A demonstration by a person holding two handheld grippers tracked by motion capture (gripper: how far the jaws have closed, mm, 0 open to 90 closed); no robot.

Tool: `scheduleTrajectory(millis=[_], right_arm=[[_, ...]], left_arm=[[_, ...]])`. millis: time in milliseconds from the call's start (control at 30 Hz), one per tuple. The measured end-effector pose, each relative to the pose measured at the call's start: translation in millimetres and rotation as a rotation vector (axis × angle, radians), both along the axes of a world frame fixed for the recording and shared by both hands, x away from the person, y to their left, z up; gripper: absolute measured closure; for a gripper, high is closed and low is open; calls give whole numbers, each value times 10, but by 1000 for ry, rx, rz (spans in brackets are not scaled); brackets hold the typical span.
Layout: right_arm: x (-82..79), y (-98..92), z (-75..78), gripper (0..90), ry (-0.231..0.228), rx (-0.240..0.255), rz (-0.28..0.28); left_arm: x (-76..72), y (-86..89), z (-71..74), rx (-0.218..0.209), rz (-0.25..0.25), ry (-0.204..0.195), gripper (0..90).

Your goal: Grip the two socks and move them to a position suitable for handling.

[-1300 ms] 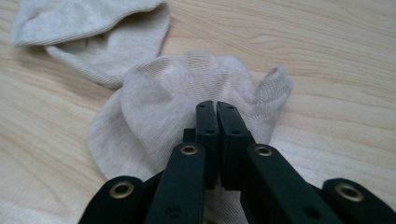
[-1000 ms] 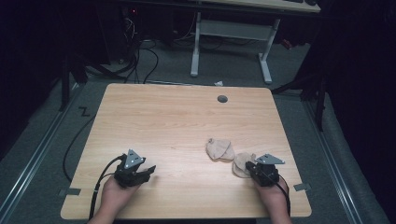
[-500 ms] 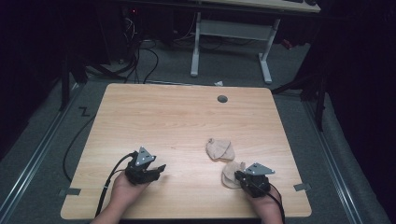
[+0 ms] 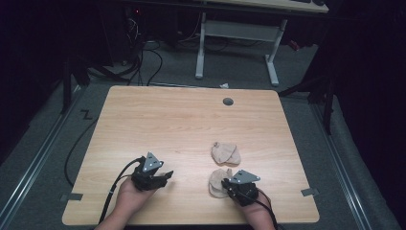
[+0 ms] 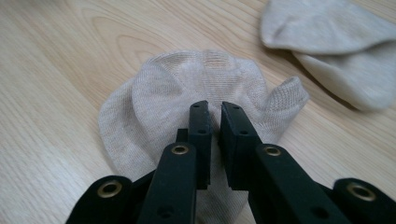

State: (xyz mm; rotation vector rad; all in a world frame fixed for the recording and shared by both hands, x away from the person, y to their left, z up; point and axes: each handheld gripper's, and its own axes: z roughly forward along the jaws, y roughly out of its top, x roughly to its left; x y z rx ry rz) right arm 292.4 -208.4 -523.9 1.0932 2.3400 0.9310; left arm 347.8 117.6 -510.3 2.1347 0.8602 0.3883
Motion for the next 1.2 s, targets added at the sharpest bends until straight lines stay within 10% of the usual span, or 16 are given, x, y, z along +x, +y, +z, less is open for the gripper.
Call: scheduleTrajectory(millis=[867,1200], right_arm=[[104,631,-17,781,-23,-16,144],[-34,729,223,728,-130,59,170]], left_arm=[[-44,80,-21,18,11,7,457],[-44,99,-24,16,16,12,458]])
